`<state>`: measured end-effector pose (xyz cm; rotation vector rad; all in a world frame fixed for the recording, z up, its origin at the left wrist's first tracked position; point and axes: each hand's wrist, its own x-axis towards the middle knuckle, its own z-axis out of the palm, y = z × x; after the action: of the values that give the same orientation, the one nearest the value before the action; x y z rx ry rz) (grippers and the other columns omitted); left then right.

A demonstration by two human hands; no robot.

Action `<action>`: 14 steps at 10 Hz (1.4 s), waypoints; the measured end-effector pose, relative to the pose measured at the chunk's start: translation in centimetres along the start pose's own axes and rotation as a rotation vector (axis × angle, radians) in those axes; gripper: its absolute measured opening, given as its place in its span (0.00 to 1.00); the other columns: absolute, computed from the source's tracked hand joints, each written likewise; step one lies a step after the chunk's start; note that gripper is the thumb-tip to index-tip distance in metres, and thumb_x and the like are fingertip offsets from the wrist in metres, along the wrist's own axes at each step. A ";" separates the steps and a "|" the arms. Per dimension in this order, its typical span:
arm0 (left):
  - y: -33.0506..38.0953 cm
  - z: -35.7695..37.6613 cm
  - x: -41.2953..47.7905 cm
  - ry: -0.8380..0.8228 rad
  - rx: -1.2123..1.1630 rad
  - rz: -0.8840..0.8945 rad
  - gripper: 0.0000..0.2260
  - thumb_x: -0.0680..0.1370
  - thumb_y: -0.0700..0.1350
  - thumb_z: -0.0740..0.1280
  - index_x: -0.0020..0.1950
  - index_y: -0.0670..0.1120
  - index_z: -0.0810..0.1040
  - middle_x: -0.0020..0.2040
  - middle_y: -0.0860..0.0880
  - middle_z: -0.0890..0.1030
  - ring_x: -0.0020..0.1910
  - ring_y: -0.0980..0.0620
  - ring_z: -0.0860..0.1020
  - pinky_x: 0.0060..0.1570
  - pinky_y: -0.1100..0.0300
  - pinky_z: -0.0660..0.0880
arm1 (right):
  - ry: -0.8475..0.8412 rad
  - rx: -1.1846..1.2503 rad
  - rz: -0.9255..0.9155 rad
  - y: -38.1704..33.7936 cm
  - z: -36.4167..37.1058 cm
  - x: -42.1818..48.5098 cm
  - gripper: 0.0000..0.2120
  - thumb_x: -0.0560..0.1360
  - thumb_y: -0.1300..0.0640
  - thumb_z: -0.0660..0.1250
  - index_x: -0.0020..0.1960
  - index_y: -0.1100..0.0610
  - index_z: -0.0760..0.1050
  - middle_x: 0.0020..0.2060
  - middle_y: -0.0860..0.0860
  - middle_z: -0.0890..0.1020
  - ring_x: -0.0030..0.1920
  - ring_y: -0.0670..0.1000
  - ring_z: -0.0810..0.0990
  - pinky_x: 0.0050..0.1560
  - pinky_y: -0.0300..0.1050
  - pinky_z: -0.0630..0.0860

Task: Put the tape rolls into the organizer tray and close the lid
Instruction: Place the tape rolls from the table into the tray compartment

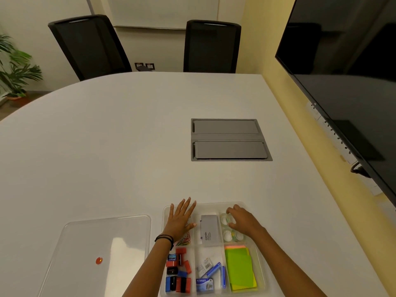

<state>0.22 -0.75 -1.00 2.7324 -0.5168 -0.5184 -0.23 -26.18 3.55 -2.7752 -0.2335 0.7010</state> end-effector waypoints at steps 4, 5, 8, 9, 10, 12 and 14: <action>0.6 -0.4 0.0 -0.004 0.031 -0.003 0.32 0.80 0.57 0.56 0.76 0.51 0.41 0.78 0.46 0.40 0.78 0.45 0.41 0.74 0.42 0.36 | 0.039 -0.167 -0.022 1.0 1.0 0.1 0.21 0.73 0.72 0.56 0.64 0.59 0.67 0.62 0.58 0.70 0.59 0.54 0.72 0.50 0.50 0.73; 0.4 -0.4 -0.1 -0.006 0.037 -0.008 0.32 0.80 0.57 0.56 0.76 0.51 0.41 0.78 0.46 0.40 0.78 0.46 0.41 0.74 0.42 0.36 | 0.037 -0.160 -0.024 0.7 1.1 0.2 0.21 0.72 0.73 0.57 0.63 0.59 0.67 0.61 0.58 0.70 0.58 0.54 0.72 0.44 0.46 0.69; 0.3 -0.4 -0.1 -0.007 0.022 -0.010 0.32 0.80 0.57 0.57 0.76 0.51 0.41 0.78 0.45 0.40 0.78 0.45 0.41 0.74 0.42 0.36 | 0.052 -0.081 -0.018 0.7 1.3 0.1 0.27 0.73 0.71 0.57 0.70 0.57 0.61 0.65 0.57 0.69 0.63 0.54 0.71 0.56 0.47 0.72; 0.3 -0.3 -0.1 -0.007 0.024 -0.010 0.32 0.80 0.57 0.57 0.76 0.51 0.41 0.78 0.45 0.40 0.78 0.45 0.40 0.74 0.42 0.36 | 0.049 -0.071 -0.029 0.6 1.2 0.0 0.27 0.74 0.71 0.57 0.71 0.57 0.59 0.66 0.57 0.68 0.66 0.53 0.69 0.59 0.47 0.72; 0.3 -0.3 -0.1 -0.005 0.022 -0.010 0.32 0.80 0.56 0.56 0.76 0.51 0.41 0.78 0.46 0.40 0.78 0.45 0.40 0.74 0.42 0.36 | 0.048 -0.059 -0.038 0.6 0.9 -0.2 0.26 0.75 0.70 0.58 0.71 0.57 0.60 0.67 0.57 0.67 0.67 0.53 0.68 0.60 0.47 0.72; 0.3 -0.3 -0.2 -0.008 0.023 -0.008 0.32 0.80 0.57 0.56 0.76 0.51 0.41 0.78 0.46 0.40 0.78 0.45 0.40 0.74 0.42 0.35 | 0.103 0.060 -0.085 0.6 0.4 -0.6 0.22 0.77 0.64 0.60 0.69 0.56 0.63 0.65 0.55 0.69 0.65 0.52 0.69 0.58 0.44 0.72; 0.3 -0.3 -0.2 0.001 0.028 -0.007 0.32 0.80 0.56 0.57 0.76 0.51 0.41 0.78 0.46 0.40 0.78 0.45 0.41 0.74 0.42 0.36 | 0.171 0.215 -0.033 0.6 0.7 -1.2 0.19 0.77 0.64 0.60 0.67 0.58 0.65 0.63 0.56 0.71 0.62 0.53 0.72 0.60 0.43 0.71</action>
<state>0.08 -0.85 -0.59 2.7613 -0.5182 -0.5149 -1.54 -26.88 3.32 -2.6003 -0.1584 0.4485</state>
